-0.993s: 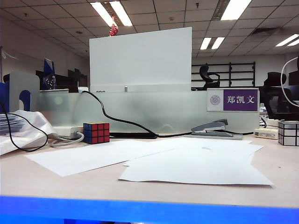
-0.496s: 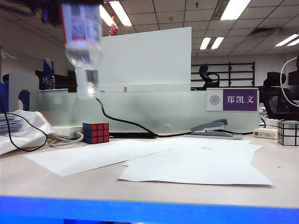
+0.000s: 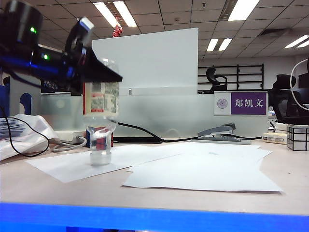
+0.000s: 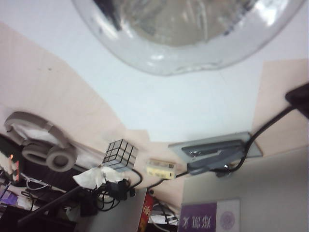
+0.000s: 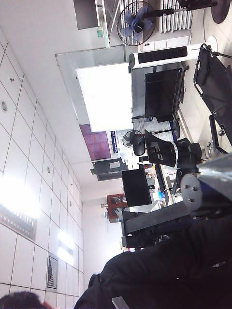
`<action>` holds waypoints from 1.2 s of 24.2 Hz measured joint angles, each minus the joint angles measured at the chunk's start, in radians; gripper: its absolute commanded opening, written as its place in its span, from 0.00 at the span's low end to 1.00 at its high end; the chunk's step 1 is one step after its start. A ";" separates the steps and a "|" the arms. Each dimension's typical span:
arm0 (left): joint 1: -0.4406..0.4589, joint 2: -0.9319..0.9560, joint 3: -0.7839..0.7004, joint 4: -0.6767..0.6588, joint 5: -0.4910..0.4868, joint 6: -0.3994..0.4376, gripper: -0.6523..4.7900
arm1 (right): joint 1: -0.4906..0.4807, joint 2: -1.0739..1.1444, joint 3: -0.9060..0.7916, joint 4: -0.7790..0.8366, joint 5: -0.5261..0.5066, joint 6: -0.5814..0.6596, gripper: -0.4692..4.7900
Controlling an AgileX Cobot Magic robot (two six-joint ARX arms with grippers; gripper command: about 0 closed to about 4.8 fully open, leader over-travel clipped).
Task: Flip the plastic bottle upside down.
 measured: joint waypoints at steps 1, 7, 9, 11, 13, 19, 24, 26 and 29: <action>0.000 0.010 0.000 0.030 -0.002 0.002 0.11 | 0.000 0.000 0.000 -0.001 0.000 0.000 0.08; -0.002 0.044 0.000 0.200 -0.002 0.001 0.11 | 0.000 0.000 0.000 -0.080 0.003 -0.002 0.08; -0.002 0.048 0.000 0.209 -0.002 0.000 0.11 | 0.000 0.000 0.000 -0.093 0.003 -0.006 0.08; -0.002 0.065 0.000 0.205 -0.001 0.004 0.11 | 0.000 0.000 0.000 -0.093 0.003 -0.009 0.08; -0.002 0.079 0.002 0.207 0.003 0.005 0.11 | -0.001 0.000 0.000 -0.093 0.003 -0.019 0.08; -0.002 0.092 0.003 0.227 0.025 0.008 0.36 | -0.001 0.000 0.000 -0.093 0.003 -0.025 0.08; -0.002 0.092 0.003 0.229 0.026 0.008 0.59 | -0.001 0.000 0.000 -0.093 0.003 -0.029 0.08; -0.002 0.093 0.003 0.232 0.024 0.011 0.64 | -0.001 0.000 0.000 -0.093 0.003 -0.032 0.08; -0.002 0.095 0.003 0.235 0.027 0.011 0.80 | -0.001 0.000 0.000 -0.093 0.003 -0.033 0.08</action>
